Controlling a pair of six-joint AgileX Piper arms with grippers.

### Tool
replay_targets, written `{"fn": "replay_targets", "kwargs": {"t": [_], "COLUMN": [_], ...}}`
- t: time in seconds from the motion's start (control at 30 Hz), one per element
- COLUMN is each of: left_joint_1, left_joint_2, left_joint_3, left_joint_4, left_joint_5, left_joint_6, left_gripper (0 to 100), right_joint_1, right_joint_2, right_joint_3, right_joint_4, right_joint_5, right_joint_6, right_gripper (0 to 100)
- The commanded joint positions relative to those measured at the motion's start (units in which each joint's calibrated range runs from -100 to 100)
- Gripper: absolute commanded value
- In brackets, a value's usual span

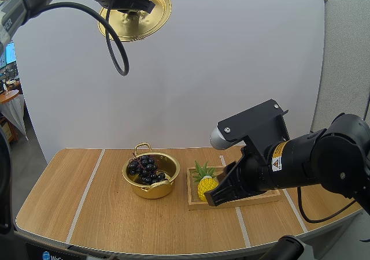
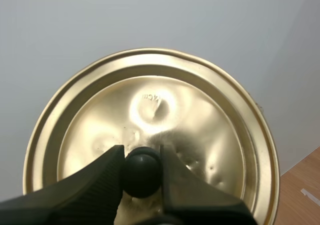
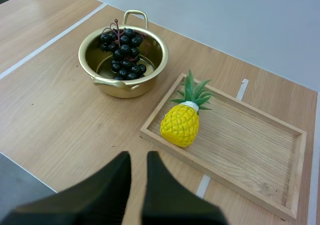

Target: Open the pot, put the grape inside, and close it

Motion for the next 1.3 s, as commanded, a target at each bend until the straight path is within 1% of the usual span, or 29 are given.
{"fn": "replay_targets", "kwargs": {"t": [0.0,0.7,0.9,1.07,1.2,1.27], "left_joint_1": [-0.21,-0.21,-0.21,-0.21,-0.21,-0.21], "left_joint_2": [-0.4,-0.4,-0.4,-0.4,-0.4,-0.4], "left_joint_3": [-0.3,-0.3,-0.3,-0.3,-0.3,-0.3], "left_joint_4": [0.1,0.1,-2.9,-2.9,-2.8,-2.9], "left_joint_5": [-2.1,-2.1,-1.7,8.4,21.6,22.6], "left_joint_6": [-0.4,-0.4,-0.6,-0.6,-0.6,-0.6], "left_gripper": [0,0,0,0,0,0], "right_joint_1": [-0.3,-0.3,-0.3,-0.3,-0.6,-0.6], "right_joint_2": [-0.5,-0.5,-0.5,-0.5,-0.5,-0.5], "right_joint_3": [0.0,0.0,0.0,0.0,0.0,0.0], "right_joint_4": [-0.3,-0.3,-0.6,-0.7,-0.9,-0.9], "right_joint_5": [0.4,0.5,0.5,0.5,0.5,0.5], "right_joint_6": [0.1,0.1,0.1,0.1,0.1,0.1], "right_gripper": [0,0,0,0,0,0]}}
